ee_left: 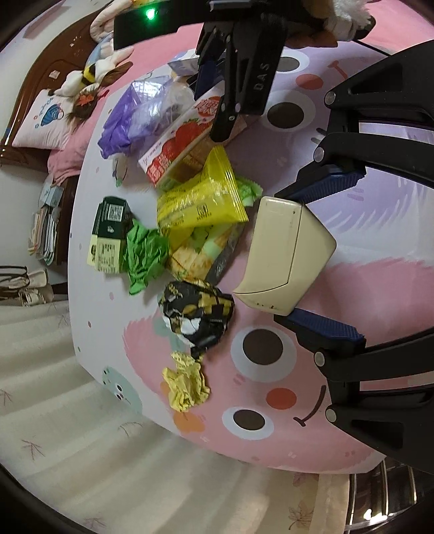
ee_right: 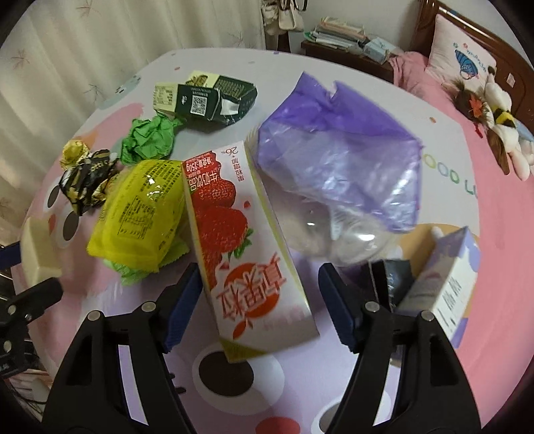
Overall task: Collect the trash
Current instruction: 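Grasp the strawberry milk carton with the right tool while the left tool holds the box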
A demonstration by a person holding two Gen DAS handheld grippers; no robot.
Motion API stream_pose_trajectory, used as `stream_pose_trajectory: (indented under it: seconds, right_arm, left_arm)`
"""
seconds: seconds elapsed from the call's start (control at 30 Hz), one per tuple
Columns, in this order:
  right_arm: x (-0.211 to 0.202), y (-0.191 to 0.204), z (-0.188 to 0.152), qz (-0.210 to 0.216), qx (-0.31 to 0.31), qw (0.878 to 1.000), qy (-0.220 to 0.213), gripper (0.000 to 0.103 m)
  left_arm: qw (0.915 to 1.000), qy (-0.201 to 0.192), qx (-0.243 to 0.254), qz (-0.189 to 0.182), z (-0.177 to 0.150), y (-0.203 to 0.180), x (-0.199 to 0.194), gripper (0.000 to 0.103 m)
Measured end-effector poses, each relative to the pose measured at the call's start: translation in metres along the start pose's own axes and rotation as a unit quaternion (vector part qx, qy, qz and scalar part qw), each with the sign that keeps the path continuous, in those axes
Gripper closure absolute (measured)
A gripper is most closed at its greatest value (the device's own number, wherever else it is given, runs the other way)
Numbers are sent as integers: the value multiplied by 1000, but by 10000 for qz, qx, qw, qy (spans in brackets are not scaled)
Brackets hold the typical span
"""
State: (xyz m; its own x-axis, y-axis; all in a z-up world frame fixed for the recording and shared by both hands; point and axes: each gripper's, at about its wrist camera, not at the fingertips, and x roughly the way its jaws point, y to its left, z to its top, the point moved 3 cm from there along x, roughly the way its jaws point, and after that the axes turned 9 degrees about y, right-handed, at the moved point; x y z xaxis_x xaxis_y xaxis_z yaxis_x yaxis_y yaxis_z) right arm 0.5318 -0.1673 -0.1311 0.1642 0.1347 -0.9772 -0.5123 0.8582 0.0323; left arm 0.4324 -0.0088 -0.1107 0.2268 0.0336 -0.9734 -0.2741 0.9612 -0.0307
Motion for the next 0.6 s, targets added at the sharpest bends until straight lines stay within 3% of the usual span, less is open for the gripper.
stream_pose_trajectory:
  seconds: [0.07, 0.23, 0.4, 0.6]
  right_arm:
    - [8, 0, 4, -20, 13, 9999, 108, 34]
    - [14, 7, 4, -35, 34, 9998, 216, 48]
    - [-8, 16, -9, 162, 130, 9998, 26, 55]
    - [-48, 28, -32, 393, 451, 9979, -265, 56]
  left_arm:
    - [10000, 10, -56, 3, -1, 3, 0, 40]
    - [9999, 15, -118, 20, -6, 7, -3, 40]
    - [9999, -22, -126, -57, -13, 12, -13, 40]
    - [9999, -94, -16, -139, -28, 19, -34, 40]
